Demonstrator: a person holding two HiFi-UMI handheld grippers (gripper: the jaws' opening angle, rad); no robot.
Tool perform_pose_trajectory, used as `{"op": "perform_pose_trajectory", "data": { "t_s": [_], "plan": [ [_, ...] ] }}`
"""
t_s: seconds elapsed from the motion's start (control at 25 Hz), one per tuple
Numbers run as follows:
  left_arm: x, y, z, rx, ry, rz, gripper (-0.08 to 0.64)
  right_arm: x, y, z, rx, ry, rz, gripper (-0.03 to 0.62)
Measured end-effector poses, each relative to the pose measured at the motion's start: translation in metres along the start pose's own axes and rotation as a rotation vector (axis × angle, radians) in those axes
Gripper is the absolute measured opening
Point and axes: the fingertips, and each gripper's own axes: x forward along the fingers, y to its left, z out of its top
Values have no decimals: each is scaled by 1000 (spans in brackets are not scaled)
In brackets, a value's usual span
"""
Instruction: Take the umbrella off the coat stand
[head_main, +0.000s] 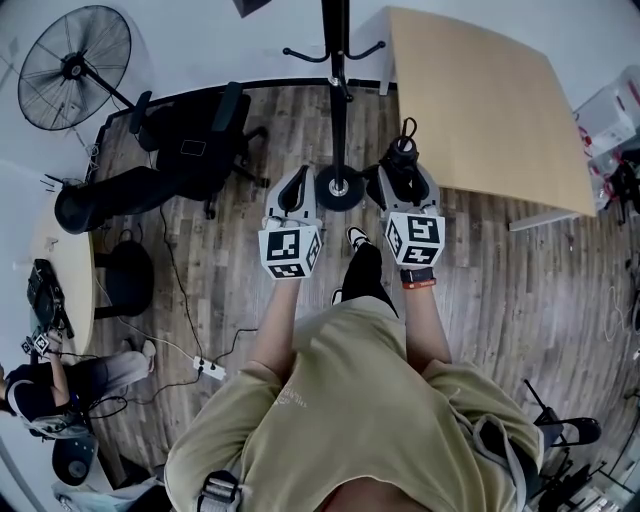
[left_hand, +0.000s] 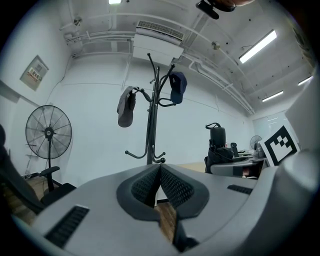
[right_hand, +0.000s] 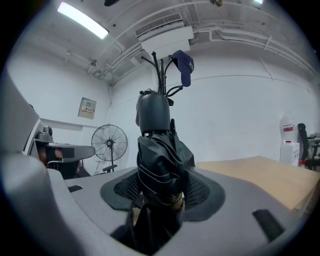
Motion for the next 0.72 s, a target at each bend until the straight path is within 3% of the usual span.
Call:
{"op": "perform_pose_trajectory", "data": {
  "t_s": [0.72],
  "plan": [
    [42,6,-4,-27,7,14,23,41,-11,-5,24,37,79,245]
  ]
}}
